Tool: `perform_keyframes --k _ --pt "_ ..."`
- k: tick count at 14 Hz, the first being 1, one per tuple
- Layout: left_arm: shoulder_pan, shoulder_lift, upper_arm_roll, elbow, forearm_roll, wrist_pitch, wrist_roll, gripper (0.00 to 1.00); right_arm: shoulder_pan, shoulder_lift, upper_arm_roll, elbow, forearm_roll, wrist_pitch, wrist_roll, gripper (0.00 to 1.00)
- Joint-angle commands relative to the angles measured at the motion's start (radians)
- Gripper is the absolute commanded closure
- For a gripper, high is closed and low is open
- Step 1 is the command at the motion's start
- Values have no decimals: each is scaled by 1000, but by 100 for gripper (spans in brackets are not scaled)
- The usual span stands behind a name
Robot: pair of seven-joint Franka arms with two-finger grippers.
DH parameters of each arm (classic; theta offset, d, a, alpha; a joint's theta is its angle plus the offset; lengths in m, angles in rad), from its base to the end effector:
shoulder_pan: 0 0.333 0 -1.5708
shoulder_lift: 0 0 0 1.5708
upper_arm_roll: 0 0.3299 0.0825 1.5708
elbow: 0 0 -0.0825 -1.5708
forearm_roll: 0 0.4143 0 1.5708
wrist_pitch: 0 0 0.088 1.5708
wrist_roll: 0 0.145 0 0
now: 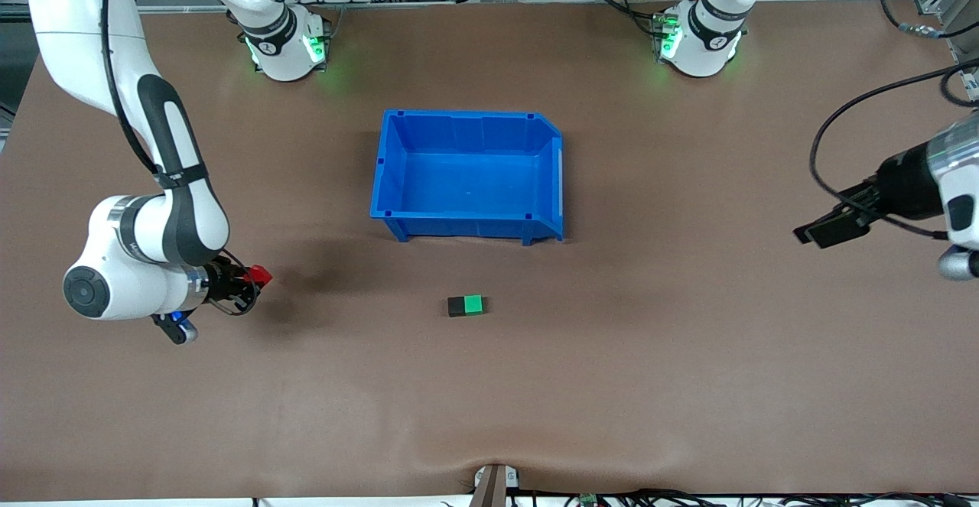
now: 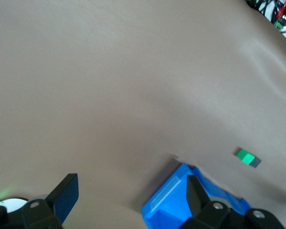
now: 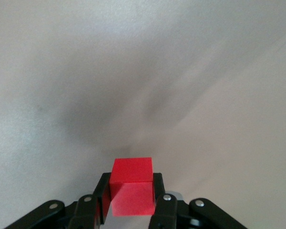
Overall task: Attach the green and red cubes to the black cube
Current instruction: 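Withdraw the left gripper while the right gripper lifts the red cube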
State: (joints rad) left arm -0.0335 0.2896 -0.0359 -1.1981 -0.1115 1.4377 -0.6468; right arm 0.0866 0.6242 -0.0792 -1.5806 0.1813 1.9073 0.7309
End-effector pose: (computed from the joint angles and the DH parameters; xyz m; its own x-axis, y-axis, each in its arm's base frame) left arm 0.6573 -0.0594 0.5942 0.8405 0.5302 -0.1119 0.5387 -0.8398 0.0672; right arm 0.6848 0.0291 0.2108 0.6544 -0.7005 -0.2848 -0.7002 -0.7035 0.1213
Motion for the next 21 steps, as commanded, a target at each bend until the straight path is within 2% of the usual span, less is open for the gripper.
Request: perform_keyframes --k 1,3,5,7,9,12,15,17,21 --pt "44 -174 -22 -207 38 52 155 0 12 -24 -2 -12 18 -7 45 100" --pt "73 -249 -18 -286 38 81 249 0 22 -24 -2 -10 20 -5 57 100" --pt "96 -302 -16 -336 39 104 265 0 36 -23 -2 -4 20 -5 94 100" --pt "92 -375 -42 -360 114 104 358 0 56 -23 -2 2 21 -4 140 100" --pt "89 -372 -58 -368 116 112 441 0 73 -21 -2 2 30 -2 174 100" --pt "67 -360 -55 -396 128 167 432 0 88 -21 -2 4 87 -2 208 100" --pt "60 -369 -55 -437 125 171 431 0 114 -21 -4 14 86 -1 249 100" --pt "40 -372 -61 -428 127 196 427 0 116 -20 -4 21 87 1 277 100" --pt "40 -365 -70 -403 125 159 446 0 153 -15 -4 30 84 4 337 100"
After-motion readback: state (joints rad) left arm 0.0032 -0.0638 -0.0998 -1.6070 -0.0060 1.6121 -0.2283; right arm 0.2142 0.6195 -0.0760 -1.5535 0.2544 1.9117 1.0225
